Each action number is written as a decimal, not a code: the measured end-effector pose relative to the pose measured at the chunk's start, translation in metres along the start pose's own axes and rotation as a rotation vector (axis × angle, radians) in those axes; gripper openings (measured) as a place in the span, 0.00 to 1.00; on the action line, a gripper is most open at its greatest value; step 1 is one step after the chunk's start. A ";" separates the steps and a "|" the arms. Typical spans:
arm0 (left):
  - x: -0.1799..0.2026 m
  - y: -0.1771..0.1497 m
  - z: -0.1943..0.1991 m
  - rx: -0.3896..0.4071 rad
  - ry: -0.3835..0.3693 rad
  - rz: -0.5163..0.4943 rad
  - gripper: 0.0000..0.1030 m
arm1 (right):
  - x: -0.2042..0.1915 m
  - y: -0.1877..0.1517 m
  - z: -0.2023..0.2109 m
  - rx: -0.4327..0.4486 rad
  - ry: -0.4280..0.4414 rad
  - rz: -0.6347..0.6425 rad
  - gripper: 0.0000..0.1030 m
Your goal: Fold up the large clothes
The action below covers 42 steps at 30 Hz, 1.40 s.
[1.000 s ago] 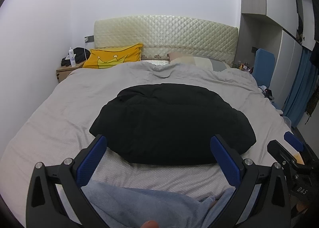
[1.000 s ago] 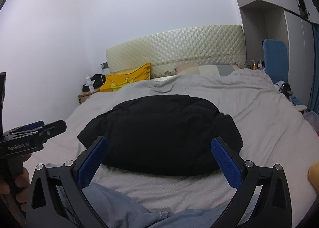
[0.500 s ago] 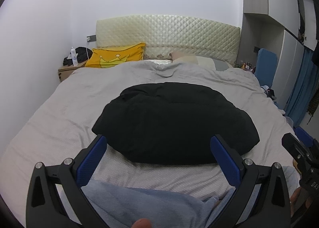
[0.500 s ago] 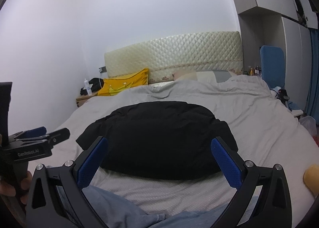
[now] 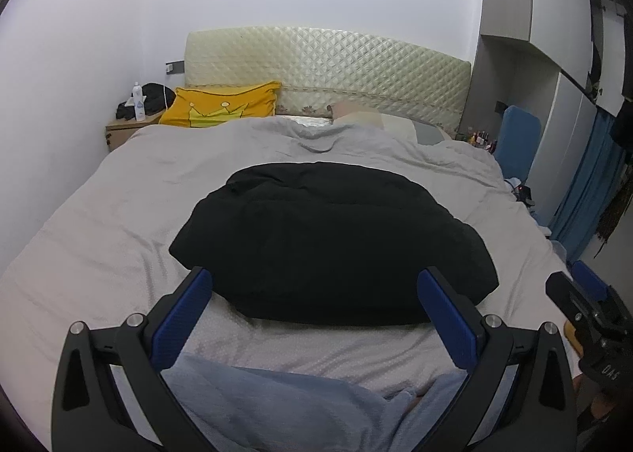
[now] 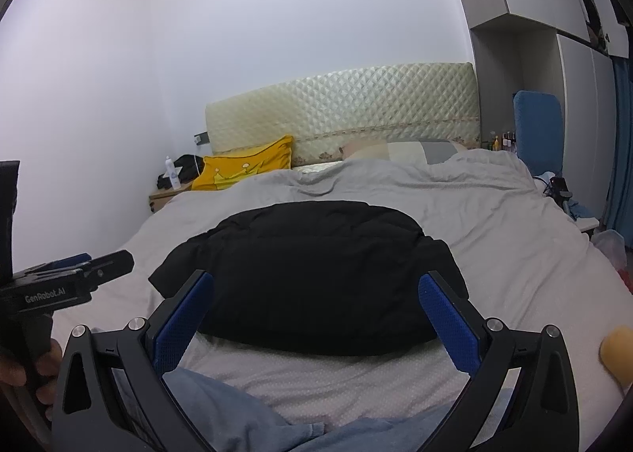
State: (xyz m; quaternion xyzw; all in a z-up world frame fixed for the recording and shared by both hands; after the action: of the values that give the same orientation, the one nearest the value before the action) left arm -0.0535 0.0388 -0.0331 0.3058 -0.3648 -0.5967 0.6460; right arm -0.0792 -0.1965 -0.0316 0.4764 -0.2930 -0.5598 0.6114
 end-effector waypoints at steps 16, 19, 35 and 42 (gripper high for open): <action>-0.003 0.002 0.008 0.010 0.005 0.013 1.00 | 0.001 0.000 0.006 0.012 -0.003 -0.003 1.00; -0.002 0.003 0.009 0.010 0.002 0.008 1.00 | 0.001 0.000 0.006 0.013 -0.003 -0.001 1.00; 0.000 0.005 0.012 0.012 -0.010 0.008 1.00 | -0.002 -0.001 0.008 0.016 -0.004 -0.007 1.00; 0.002 0.004 0.010 0.011 -0.010 0.004 1.00 | 0.000 -0.001 0.009 0.017 -0.006 -0.011 1.00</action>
State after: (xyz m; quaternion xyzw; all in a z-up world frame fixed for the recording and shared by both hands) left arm -0.0602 0.0380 -0.0243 0.3055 -0.3721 -0.5950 0.6436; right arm -0.0874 -0.1985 -0.0294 0.4816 -0.2968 -0.5620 0.6034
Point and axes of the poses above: each gripper's, at about its wrist camera, not at the fingertips, and z roughly against the way its jaws point, x to its right, y to its top, the point moved 1 cm from there along -z, roughly the way its jaws point, and after that the axes turned 2 degrees about x, right-handed, at the moved point
